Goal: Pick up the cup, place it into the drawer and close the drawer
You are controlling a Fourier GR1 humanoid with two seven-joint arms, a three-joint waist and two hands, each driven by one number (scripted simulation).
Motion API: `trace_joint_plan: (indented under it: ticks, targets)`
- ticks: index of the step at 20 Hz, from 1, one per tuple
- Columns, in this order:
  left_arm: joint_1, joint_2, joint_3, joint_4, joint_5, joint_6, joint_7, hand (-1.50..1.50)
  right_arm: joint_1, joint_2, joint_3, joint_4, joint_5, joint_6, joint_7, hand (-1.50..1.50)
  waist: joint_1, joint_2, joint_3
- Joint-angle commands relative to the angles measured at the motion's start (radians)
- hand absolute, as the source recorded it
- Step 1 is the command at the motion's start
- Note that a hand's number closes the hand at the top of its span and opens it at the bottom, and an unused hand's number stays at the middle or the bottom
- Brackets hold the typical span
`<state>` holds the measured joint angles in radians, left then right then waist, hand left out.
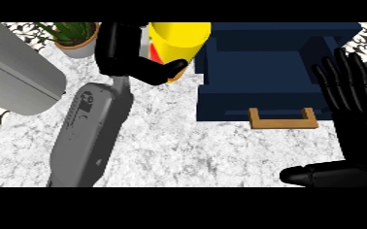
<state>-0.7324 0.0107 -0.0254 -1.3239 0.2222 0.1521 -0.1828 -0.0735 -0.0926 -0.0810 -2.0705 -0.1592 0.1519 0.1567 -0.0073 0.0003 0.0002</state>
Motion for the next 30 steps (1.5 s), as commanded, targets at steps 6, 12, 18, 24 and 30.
trace_joint_plan:
  ticks: [6,12,18,24,30]
  targets:
    - [-0.203,-0.010,-0.084,0.179,-0.008,0.118,0.041,1.50,-0.002,0.023,0.034,-0.003,0.033,-0.016,-0.007,-1.50,-0.006,0.000,0.000]
    - [-0.353,-0.011,-0.054,0.434,0.020,0.148,-0.038,1.50,-0.025,-0.025,-0.035,0.004,-0.032,0.016,0.001,-1.50,-0.015,0.003,0.000]
    - [-0.418,-0.011,-0.104,0.590,0.098,0.160,-0.113,1.50,0.041,0.024,0.006,0.007,0.014,0.005,-0.056,-1.50,-0.021,0.004,0.000]
    - [-0.506,-0.011,-0.176,0.770,0.219,0.203,-0.146,1.50,-0.006,-0.007,-0.002,0.026,0.007,0.016,-0.029,-1.50,-0.039,0.008,0.000]
    - [-0.533,-0.011,-0.322,0.867,0.297,0.243,-0.201,1.50,0.010,0.011,0.033,0.020,-0.012,0.045,-0.056,-1.50,-0.077,0.016,0.001]
